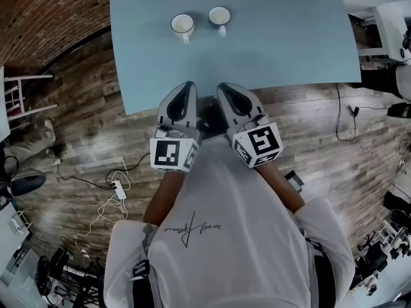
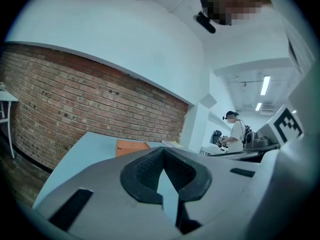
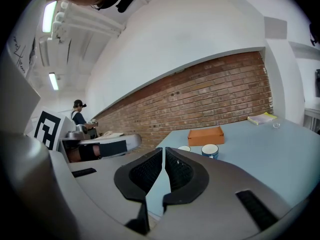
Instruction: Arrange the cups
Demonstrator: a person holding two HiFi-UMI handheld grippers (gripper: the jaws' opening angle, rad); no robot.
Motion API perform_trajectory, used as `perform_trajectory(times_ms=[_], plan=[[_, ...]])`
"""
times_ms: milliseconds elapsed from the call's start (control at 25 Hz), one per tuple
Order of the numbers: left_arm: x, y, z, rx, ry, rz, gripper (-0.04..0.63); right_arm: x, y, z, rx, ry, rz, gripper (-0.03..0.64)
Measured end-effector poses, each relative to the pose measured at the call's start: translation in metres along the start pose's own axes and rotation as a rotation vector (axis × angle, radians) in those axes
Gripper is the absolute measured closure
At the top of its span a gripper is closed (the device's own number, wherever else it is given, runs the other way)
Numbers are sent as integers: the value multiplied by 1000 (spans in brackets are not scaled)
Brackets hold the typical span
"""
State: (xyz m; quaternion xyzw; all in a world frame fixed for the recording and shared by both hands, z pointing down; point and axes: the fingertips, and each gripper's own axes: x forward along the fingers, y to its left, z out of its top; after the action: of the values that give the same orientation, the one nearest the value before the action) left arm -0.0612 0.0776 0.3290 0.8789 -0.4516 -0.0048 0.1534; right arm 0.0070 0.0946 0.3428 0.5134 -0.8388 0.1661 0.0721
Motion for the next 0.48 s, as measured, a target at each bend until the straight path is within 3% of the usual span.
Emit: perform_trajectory(times_ms=[480], plan=[[60,17,10,2,-18,62,589,45,-48,21,12,-28,62,595]])
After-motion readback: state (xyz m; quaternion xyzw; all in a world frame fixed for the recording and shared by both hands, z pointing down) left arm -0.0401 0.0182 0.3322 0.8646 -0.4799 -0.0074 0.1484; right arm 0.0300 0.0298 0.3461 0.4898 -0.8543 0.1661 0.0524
